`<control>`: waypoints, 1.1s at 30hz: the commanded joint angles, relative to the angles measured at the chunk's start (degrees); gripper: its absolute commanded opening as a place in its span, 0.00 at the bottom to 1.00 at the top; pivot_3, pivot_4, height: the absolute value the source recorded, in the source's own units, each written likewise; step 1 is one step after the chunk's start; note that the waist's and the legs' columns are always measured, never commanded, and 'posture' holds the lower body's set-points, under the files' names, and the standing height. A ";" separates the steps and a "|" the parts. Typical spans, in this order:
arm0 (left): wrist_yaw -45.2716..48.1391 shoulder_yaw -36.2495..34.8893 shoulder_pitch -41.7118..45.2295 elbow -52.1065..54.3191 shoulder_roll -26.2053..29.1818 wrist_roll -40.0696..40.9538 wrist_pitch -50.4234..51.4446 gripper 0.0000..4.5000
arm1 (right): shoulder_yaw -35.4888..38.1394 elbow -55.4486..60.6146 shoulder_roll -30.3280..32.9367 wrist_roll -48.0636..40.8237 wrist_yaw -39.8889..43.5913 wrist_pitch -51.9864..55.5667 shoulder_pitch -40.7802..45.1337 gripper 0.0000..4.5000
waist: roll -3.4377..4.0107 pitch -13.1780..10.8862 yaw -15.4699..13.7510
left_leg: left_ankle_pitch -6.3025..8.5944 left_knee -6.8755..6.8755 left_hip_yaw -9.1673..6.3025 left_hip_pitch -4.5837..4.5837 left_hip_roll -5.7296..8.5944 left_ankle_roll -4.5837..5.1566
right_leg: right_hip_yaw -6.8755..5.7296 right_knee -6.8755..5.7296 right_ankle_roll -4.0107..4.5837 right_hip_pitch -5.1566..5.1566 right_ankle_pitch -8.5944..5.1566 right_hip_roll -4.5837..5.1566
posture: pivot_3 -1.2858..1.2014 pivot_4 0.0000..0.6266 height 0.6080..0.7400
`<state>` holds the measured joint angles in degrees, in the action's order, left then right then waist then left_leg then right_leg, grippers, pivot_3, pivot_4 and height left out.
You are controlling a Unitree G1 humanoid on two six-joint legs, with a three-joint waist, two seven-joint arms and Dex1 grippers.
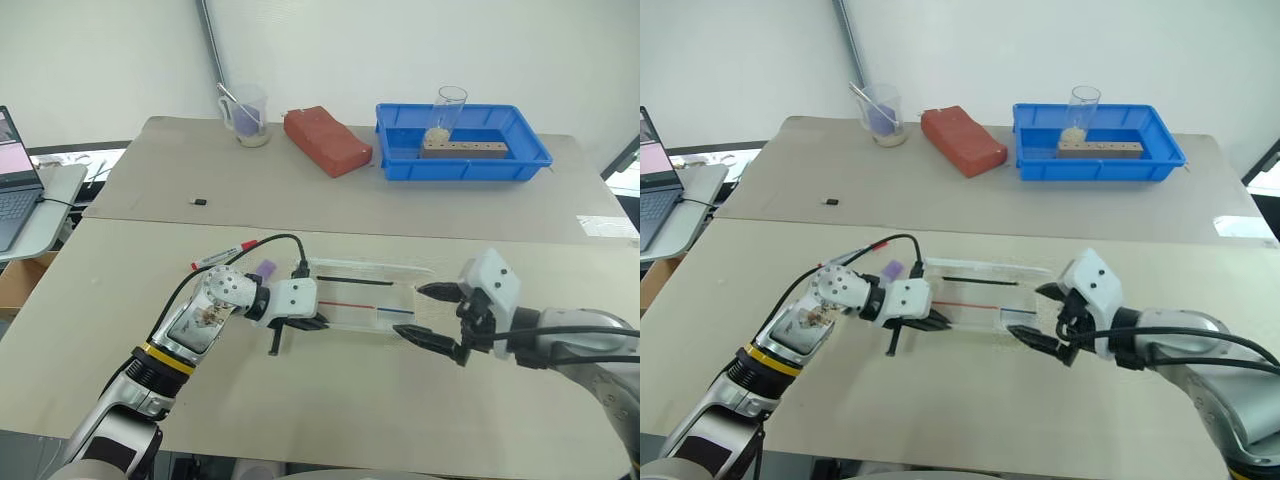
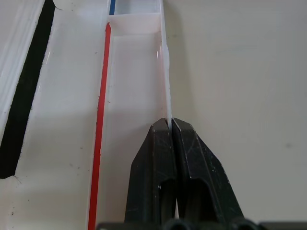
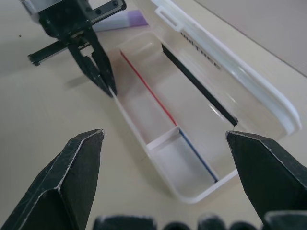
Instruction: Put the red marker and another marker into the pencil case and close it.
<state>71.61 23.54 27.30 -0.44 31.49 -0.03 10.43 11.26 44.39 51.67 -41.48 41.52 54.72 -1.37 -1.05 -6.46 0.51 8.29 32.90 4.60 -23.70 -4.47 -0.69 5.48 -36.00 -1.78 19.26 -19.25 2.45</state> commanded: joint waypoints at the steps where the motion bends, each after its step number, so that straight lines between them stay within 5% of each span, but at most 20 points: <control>1: -0.01 -0.08 1.07 0.37 -0.16 0.53 -0.73 0.01 | 2.16 3.15 2.04 -1.35 2.08 -0.78 -2.40 1.00 | -0.03 -0.02 0.15 | 0.00 0.00 -0.01 0.00 -0.01 0.00 | 0.00 0.00 0.00 0.00 0.00 -0.01 | 0.52 0.24 1.00; 6: 0.09 0.12 1.26 -0.45 -0.31 0.45 -1.54 0.07 | 2.06 2.84 0.78 -1.63 -0.11 -0.86 -1.36 1.00 | -0.10 -0.06 0.33 | 0.00 0.01 -0.06 0.01 0.00 0.00 | 0.00 -0.02 0.00 0.01 0.00 -0.02 | 0.52 0.24 1.00; 15: 1.01 -0.86 2.63 -0.13 0.38 1.30 -1.38 0.97 | 1.85 2.02 0.67 -1.46 -0.91 -0.99 -0.66 1.00 | -0.10 -0.06 0.11 | 0.00 0.04 -0.08 0.00 0.04 0.00 | 0.00 -0.01 0.00 0.00 0.00 0.00 | 0.52 0.24 1.00; 33: 3.92 -12.48 8.55 7.99 9.03 14.39 14.93 0.99 | 2.45 0.56 2.19 -2.90 1.81 -0.28 1.91 1.00 | -0.07 -0.04 0.23 | 0.00 0.05 -0.13 -0.01 0.02 0.01 | -0.04 -0.05 -0.02 0.03 -0.01 -0.04 | 0.52 0.24 1.00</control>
<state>76.19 14.77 33.90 5.90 39.52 11.77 23.22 11.80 43.83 53.17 -42.88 42.79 54.72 -0.52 -1.12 -6.50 0.74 8.28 32.94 4.46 -23.71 -4.45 -0.69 5.44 -36.05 -1.81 19.27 -19.27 2.40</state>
